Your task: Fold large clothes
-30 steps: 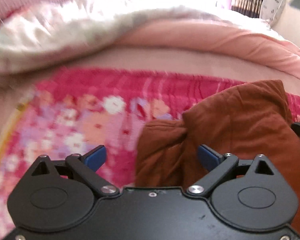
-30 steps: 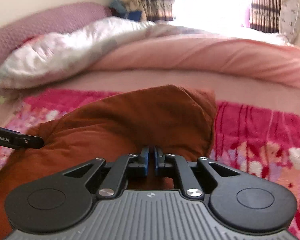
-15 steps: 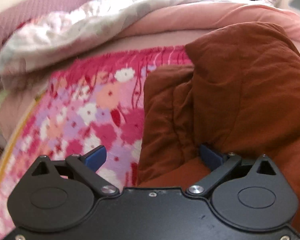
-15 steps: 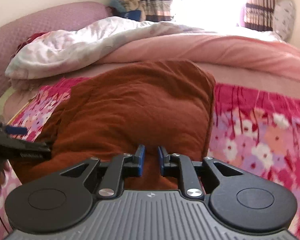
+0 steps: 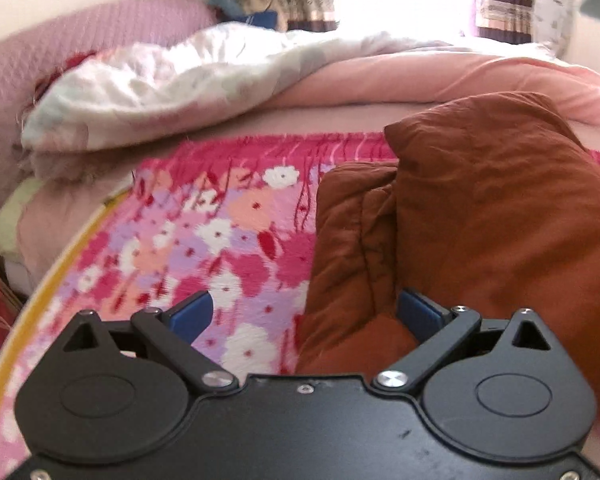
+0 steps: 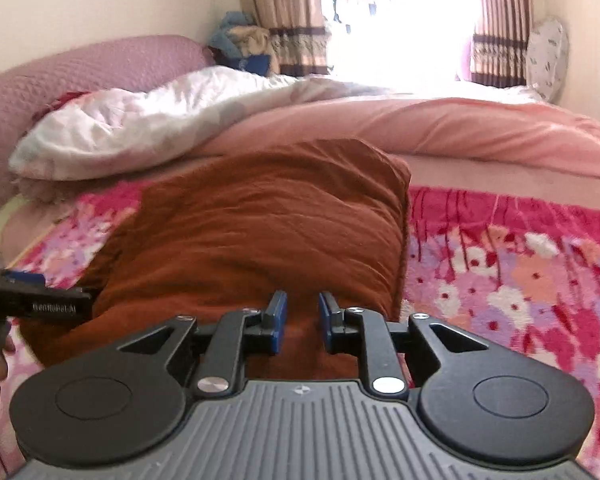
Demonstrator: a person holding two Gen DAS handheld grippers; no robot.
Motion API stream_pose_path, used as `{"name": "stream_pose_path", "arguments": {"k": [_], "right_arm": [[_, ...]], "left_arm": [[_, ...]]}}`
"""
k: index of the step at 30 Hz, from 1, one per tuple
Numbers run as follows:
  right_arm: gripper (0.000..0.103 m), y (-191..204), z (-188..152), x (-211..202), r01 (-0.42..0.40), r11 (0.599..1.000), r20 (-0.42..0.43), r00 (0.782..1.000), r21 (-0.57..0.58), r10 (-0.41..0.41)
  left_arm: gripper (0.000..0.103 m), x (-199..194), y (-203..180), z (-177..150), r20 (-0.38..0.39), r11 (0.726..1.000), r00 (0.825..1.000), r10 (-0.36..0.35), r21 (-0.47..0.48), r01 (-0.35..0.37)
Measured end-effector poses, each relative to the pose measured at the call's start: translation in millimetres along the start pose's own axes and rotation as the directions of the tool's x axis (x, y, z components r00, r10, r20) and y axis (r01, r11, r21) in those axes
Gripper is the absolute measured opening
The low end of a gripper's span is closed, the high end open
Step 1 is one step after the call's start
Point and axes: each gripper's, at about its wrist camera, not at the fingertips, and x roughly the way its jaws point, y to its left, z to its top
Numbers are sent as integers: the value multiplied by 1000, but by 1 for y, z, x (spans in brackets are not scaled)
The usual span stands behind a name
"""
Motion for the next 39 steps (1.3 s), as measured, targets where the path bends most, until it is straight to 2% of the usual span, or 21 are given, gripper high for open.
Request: {"name": "stream_pose_path", "arguments": {"k": [4, 8, 13, 17, 23, 24, 26, 27, 28, 31, 34, 37, 39], "right_arm": [[24, 5, -19, -16, -26, 1000, -55, 998, -16, 25], [24, 8, -40, -2, 6, 1000, -120, 993, -30, -9], [24, 6, -55, 11, 8, 1000, -106, 994, -2, -9], [24, 12, -56, 9, 30, 999, -102, 994, -35, -33], [25, 14, -56, -3, 29, 998, -53, 998, -59, -32], [27, 13, -54, -9, 24, 998, -36, 999, -55, -26], [47, 11, -49, -19, 18, 999, -9, 1000, -45, -18], [70, 9, -46, -25, 18, 999, 3, 1000, -36, -18], [81, 5, -43, -31, 15, 1000, 21, 1000, -22, -14], [81, -11, -34, -44, -5, 999, 37, 999, 32, 4], [81, -37, -31, -44, -65, 985, 21, 998, 162, 63], [81, -61, -34, -36, -119, 945, 6, 992, 303, 123], [81, -68, -38, -27, -138, 930, -13, 988, 342, 151]], "left_arm": [[102, -6, -7, -13, 3, 998, 999, 36, 53, -36], [103, 6, -8, -24, -29, 1000, 1000, 9, 7, -9], [103, 21, 2, -34, -46, 996, 998, -41, -76, 37], [103, 19, -1, -40, -18, 996, 1000, -24, -88, 23], [103, 8, 11, -34, -1, 992, 999, -46, -121, 46], [103, 2, 13, -32, 14, 993, 999, -41, -111, 42], [102, -10, 21, -28, 38, 994, 999, -25, -104, 29], [102, -14, 27, -27, 43, 994, 999, -24, -109, 28], [103, -18, 34, -26, 44, 993, 998, -36, -112, 41], [103, -15, 57, -25, -6, 981, 993, -122, -153, 119], [103, -3, 73, -27, -52, 947, 970, -236, -238, 217], [103, 9, 78, -29, -86, 923, 952, -294, -285, 259], [103, 18, 76, -30, -116, 920, 944, -310, -287, 267]]}}
